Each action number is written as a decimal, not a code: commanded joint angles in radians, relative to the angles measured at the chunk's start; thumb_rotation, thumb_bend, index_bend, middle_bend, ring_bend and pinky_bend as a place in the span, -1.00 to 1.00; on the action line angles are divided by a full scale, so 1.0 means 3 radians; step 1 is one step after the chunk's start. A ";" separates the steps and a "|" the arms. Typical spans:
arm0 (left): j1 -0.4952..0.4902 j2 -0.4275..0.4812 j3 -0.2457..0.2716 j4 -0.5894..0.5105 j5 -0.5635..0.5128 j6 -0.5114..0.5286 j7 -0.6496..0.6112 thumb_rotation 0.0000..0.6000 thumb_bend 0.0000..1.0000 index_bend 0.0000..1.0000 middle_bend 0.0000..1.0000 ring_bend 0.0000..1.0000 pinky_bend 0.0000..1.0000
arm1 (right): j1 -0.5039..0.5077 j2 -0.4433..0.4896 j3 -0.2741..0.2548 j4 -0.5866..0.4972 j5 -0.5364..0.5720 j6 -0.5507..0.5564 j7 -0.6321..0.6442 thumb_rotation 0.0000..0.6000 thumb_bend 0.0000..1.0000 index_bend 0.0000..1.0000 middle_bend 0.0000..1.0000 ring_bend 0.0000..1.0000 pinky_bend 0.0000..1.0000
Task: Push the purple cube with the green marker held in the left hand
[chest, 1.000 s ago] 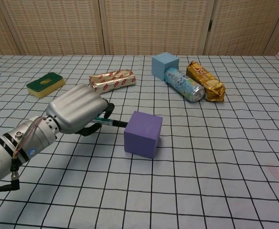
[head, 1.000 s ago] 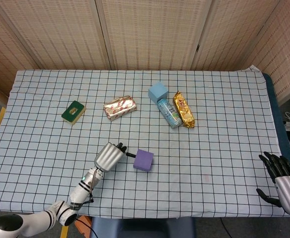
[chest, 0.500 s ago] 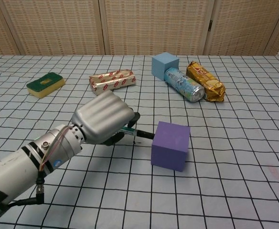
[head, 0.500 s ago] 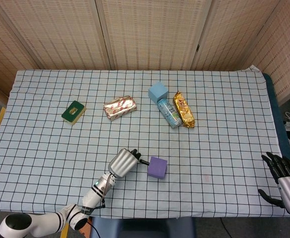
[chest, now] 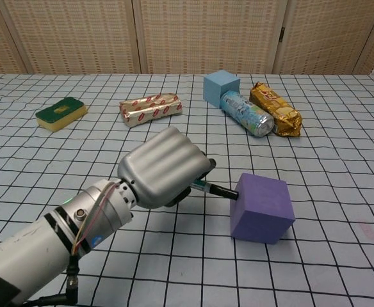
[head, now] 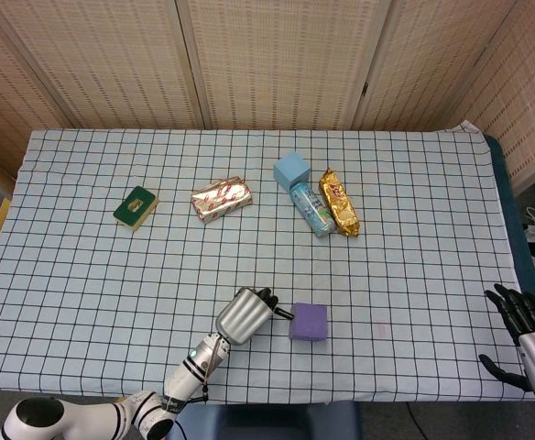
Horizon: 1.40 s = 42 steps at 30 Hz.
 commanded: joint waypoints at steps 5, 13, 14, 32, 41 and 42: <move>0.0247 0.0550 0.0016 -0.0263 0.0001 0.0310 -0.0166 1.00 0.21 0.66 0.70 0.63 1.00 | 0.0008 -0.0011 0.0010 -0.0010 -0.0017 0.0011 -0.0005 1.00 -0.75 -1.00 -1.00 -1.00 -1.00; 0.0810 0.1373 0.0162 -0.0544 -0.0349 0.0537 -0.0747 1.00 0.18 0.57 0.63 0.63 1.00 | 0.0118 -0.0119 0.0055 -0.0033 0.0004 -0.0151 -0.0130 1.00 -0.75 -1.00 -1.00 -1.00 -1.00; 0.0876 0.1421 0.0186 -0.0494 -0.0377 0.0572 -0.0779 1.00 0.18 0.54 0.61 0.63 1.00 | 0.0132 -0.0134 0.0060 -0.0040 0.0006 -0.0172 -0.0162 1.00 -0.75 -1.00 -1.00 -1.00 -1.00; 0.1033 0.1444 0.0247 -0.0407 -0.0715 0.0165 -0.0835 1.00 -0.02 -0.39 -0.45 -0.28 0.58 | 0.0243 -0.0247 0.0080 -0.0093 0.0036 -0.0320 -0.0330 1.00 -0.75 -1.00 -1.00 -1.00 -1.00; 0.1202 0.1934 0.0342 -0.1059 -0.0372 0.0528 -0.1189 1.00 -0.14 -0.69 -0.90 -0.97 -0.57 | 0.0211 -0.0264 0.0087 -0.0106 0.0065 -0.0254 -0.0389 1.00 -0.75 -1.00 -1.00 -1.00 -1.00; 0.1245 0.2020 0.0377 -0.1156 -0.0264 0.0629 -0.1310 1.00 -0.15 -0.73 -0.93 -0.99 -0.62 | 0.0208 -0.0265 0.0088 -0.0106 0.0068 -0.0248 -0.0388 1.00 -0.75 -1.00 -1.00 -1.00 -1.00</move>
